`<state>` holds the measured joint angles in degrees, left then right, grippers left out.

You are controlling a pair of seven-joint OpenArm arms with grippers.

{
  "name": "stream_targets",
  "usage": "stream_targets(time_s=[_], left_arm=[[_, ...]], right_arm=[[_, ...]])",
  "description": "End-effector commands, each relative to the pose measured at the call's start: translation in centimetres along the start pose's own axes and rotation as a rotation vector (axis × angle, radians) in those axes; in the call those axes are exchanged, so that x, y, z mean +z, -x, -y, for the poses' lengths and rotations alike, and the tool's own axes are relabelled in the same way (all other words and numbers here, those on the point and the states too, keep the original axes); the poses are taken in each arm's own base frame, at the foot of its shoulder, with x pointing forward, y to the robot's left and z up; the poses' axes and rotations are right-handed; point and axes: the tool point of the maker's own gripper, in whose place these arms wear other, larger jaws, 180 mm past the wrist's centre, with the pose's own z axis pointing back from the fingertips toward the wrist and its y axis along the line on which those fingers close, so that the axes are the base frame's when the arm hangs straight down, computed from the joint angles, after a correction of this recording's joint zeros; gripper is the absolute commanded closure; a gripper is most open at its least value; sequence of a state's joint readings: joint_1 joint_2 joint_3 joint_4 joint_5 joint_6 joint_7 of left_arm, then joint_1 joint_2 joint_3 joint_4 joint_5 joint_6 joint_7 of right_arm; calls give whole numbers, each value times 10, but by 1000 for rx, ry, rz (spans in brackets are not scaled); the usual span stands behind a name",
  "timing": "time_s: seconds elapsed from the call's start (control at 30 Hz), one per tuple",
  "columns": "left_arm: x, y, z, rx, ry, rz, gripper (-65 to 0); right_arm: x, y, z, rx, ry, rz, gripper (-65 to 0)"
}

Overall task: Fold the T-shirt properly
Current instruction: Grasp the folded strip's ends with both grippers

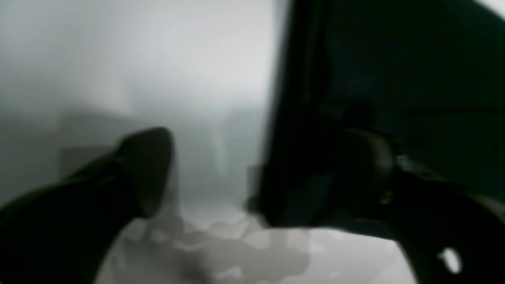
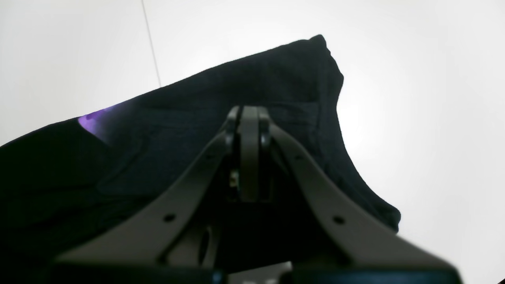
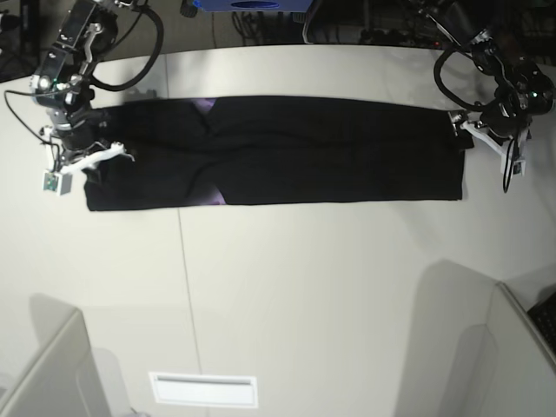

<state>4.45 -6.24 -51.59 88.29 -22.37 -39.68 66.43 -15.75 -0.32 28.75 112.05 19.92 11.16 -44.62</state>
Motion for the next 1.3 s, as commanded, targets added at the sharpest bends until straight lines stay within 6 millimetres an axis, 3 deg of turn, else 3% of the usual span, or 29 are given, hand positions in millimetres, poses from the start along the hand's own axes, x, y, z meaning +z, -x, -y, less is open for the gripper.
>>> stream_targets(time_s=[0.0,0.1,0.17,0.6,0.63,0.67,0.7,0.77,1.03,1.17,1.2,1.27], left_arm=[[1,5,-4,-11,-10,-31,-523],[4,2,-5,-21,-17,-26,-443],[13,2,-9,-36,-38,-15,-426],[48,-33,-5,-122,-116,108,-416],[49,-33,-6,-118,-122,113,-397],[51,-34,-8,-112,-126,116,-334],[51,-34,-9,-112,-126,117,-244],[51,-35,-10,-114,-129,116,0],[50,-36,-9,-115,-125,122,0],[50,-36,-9,-114,-126,122,-421],[49,-35,-9,-112,-124,121,-497],[48,-35,-7,-113,-120,118,-571]], right_arm=[[3,-14,-1,9,-7,50,0],[3,-13,-1,9,-6,49,0],[3,-13,-1,9,-6,49,0],[3,-13,-2,10,-8,48,0],[3,-13,-2,10,-8,48,0],[3,-13,-2,10,-8,48,0],[3,-13,-2,10,-8,48,0],[3,-13,-2,10,-8,48,0],[2,-13,-2,9,-8,48,0],[2,-13,-2,10,-7,47,0],[2,-13,-2,10,-7,47,0],[2,-13,-2,10,-7,47,0]])
